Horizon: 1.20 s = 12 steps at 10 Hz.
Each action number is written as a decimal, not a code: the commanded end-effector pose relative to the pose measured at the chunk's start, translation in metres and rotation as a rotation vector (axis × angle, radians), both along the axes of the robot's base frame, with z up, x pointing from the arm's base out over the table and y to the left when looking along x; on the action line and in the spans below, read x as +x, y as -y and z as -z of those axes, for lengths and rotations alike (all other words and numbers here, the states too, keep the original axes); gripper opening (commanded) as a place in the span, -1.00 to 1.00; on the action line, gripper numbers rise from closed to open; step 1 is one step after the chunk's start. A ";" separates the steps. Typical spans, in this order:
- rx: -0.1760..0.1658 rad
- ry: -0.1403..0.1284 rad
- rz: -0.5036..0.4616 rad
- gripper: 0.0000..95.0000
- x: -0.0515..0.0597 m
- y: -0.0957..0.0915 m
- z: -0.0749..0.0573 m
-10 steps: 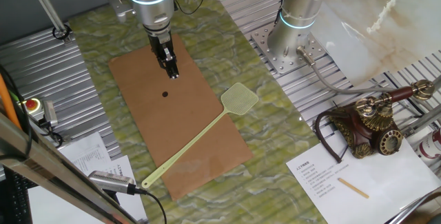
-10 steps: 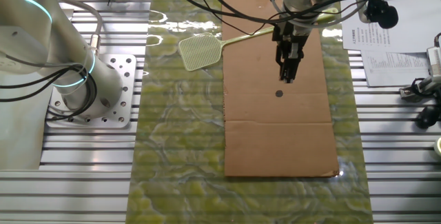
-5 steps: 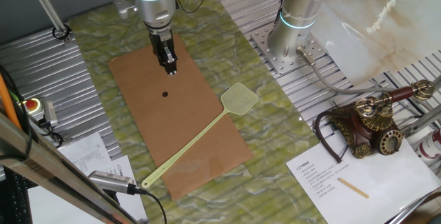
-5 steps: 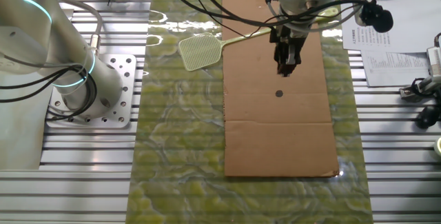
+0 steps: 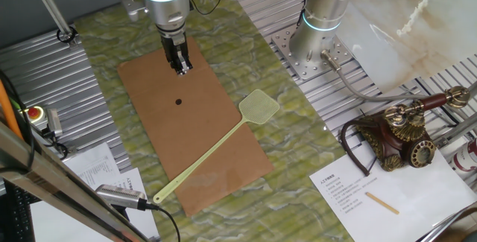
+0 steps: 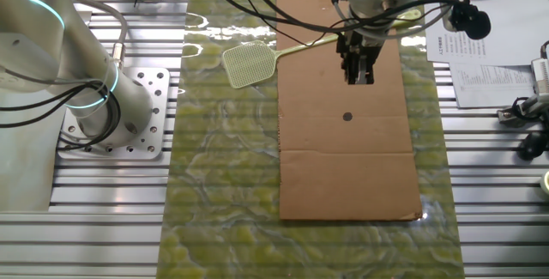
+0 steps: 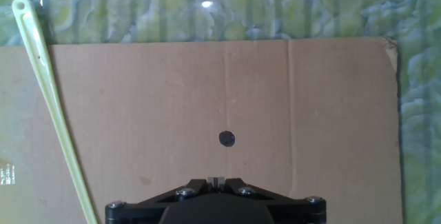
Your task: Swat with a flyswatter
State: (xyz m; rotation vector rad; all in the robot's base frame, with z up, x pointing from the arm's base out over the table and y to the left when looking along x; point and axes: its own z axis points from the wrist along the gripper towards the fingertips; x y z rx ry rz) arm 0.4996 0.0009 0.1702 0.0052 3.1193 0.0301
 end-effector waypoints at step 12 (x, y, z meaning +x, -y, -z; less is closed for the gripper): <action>-0.013 -0.019 0.005 -1.00 0.009 -0.057 0.026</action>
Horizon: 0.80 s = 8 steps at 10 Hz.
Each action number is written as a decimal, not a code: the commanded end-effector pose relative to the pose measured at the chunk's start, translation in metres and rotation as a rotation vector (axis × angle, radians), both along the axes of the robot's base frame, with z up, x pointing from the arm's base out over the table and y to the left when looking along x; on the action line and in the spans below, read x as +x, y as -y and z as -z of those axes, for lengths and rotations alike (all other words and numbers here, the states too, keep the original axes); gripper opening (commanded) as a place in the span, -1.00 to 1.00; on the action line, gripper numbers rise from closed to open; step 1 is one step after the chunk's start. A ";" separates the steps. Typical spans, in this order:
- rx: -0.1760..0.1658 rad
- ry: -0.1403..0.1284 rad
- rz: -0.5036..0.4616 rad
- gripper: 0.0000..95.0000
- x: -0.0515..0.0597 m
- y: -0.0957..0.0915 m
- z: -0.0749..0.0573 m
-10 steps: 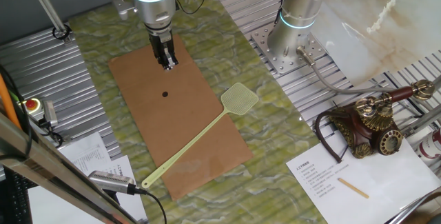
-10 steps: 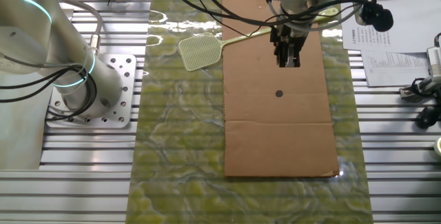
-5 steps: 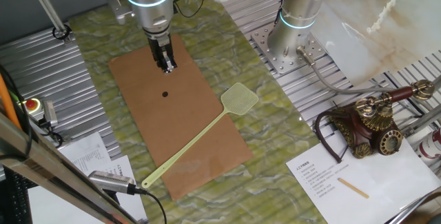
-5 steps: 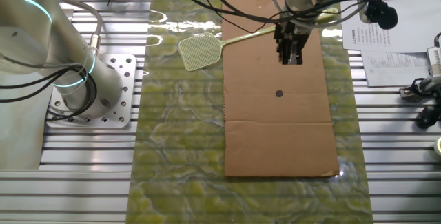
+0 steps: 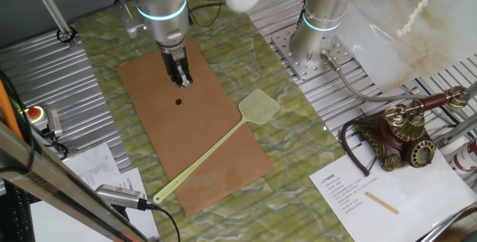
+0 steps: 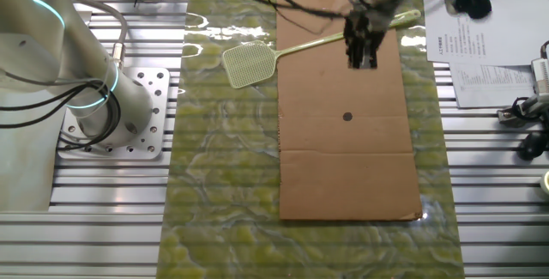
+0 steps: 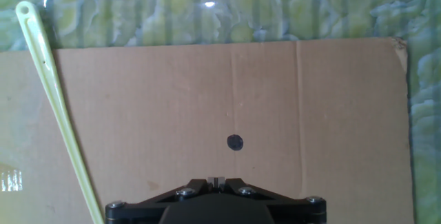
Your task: Swat with a flyswatter
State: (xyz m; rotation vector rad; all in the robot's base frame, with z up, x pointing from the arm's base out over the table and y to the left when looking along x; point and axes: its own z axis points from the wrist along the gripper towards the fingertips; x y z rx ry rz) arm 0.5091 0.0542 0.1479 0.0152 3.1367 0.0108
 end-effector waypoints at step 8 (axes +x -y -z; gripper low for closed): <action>0.016 -0.055 -0.077 -1.00 -0.002 -0.028 0.023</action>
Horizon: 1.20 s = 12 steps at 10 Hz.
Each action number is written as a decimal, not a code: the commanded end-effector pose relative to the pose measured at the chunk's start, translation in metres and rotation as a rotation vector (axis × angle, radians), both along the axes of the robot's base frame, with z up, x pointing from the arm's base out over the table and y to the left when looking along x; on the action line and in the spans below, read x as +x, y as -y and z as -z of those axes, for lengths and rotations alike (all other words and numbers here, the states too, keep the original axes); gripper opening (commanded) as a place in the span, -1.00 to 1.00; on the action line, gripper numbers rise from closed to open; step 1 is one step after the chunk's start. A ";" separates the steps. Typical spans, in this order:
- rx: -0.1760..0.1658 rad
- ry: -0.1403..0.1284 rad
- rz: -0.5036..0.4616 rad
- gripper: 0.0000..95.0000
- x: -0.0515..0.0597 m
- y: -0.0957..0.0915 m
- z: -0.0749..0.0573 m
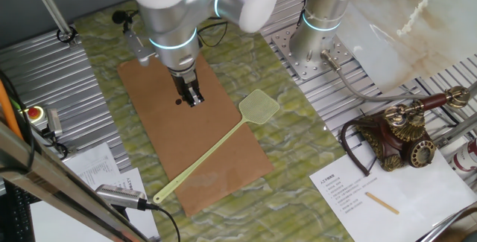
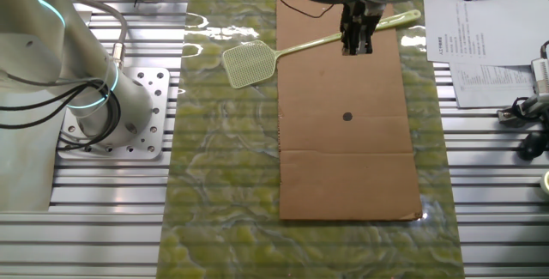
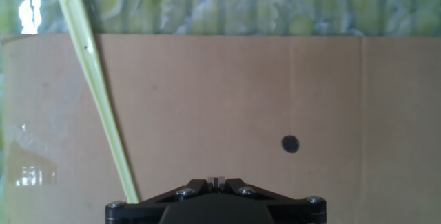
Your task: Swat with a flyswatter
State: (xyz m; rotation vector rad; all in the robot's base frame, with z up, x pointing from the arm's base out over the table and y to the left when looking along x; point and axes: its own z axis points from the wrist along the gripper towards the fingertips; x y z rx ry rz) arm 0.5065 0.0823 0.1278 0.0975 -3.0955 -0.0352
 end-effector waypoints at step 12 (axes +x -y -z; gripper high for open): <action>0.006 -0.038 -0.224 -1.00 0.001 -0.001 0.011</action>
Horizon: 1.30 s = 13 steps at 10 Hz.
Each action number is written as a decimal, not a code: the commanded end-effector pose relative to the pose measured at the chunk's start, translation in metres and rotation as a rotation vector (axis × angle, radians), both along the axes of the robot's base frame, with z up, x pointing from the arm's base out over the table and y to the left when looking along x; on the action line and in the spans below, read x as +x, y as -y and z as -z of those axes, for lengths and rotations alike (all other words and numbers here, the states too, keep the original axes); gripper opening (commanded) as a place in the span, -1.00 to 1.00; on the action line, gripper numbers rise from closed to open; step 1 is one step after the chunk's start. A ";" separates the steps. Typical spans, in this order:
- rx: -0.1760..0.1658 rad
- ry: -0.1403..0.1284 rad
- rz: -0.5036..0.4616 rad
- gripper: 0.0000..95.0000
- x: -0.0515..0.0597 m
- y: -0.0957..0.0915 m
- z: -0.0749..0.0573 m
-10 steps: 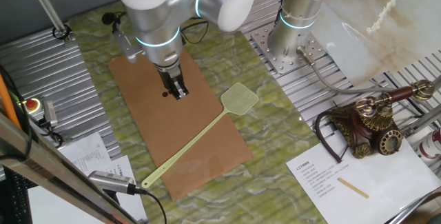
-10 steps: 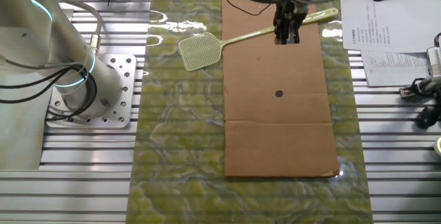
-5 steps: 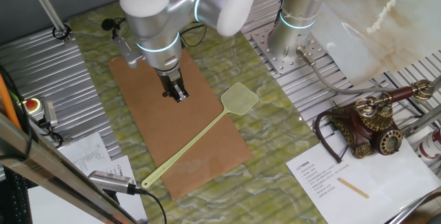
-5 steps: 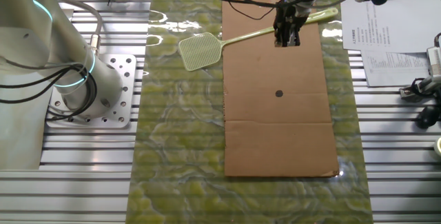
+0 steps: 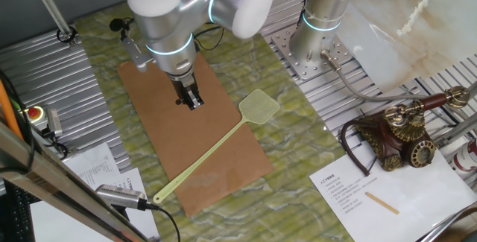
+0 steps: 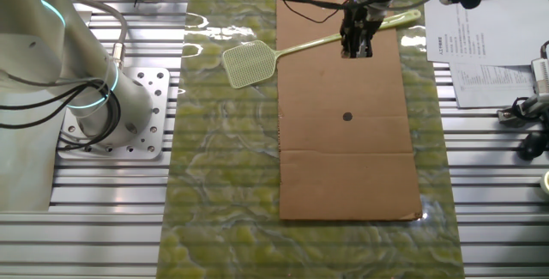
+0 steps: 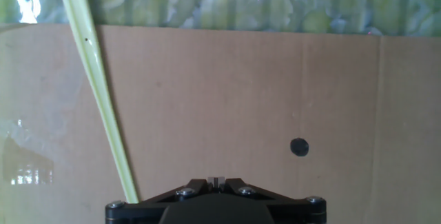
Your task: Swat with a flyswatter
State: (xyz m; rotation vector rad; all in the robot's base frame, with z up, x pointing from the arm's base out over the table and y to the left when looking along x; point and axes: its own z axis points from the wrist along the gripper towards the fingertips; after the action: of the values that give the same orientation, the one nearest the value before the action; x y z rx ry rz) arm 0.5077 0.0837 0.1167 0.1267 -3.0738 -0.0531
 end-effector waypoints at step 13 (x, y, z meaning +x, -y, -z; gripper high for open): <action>-0.018 0.005 -0.183 -1.00 -0.007 -0.090 0.027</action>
State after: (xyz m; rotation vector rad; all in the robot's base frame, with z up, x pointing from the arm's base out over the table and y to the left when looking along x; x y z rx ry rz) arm 0.4994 0.1740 0.0905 0.3685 -3.0545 -0.0352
